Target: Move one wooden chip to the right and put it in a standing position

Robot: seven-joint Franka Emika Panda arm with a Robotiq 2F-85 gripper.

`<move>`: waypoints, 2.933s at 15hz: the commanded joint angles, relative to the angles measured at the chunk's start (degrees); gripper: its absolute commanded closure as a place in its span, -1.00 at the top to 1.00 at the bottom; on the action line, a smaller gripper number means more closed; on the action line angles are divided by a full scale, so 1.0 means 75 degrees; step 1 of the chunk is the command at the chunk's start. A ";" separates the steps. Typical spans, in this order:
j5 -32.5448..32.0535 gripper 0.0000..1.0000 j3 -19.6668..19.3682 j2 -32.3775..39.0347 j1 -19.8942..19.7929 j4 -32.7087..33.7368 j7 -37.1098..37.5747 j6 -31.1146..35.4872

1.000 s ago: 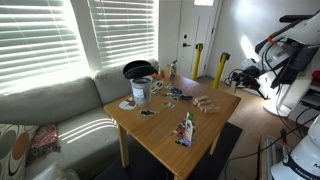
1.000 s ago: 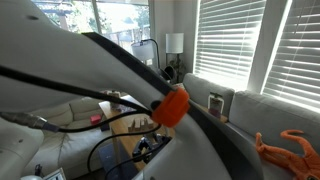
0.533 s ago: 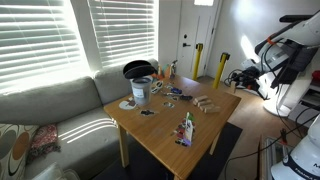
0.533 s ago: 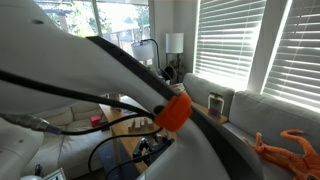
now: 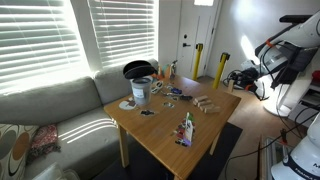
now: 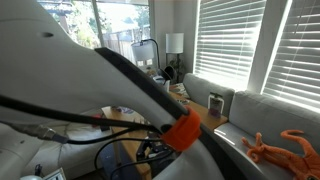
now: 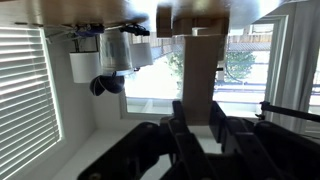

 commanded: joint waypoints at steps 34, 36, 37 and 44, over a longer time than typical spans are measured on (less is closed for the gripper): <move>0.0955 -0.85 0.0471 0.1097 0.0006 0.0423 -0.0049 -0.0334; 0.0942 -0.85 0.0483 0.1077 0.0010 0.0425 -0.0070 -0.0291; 0.0966 -0.85 0.0492 0.1087 0.0005 0.0421 -0.0088 -0.0289; 0.1005 -0.85 0.0526 0.1136 0.0018 0.0378 -0.0137 -0.0177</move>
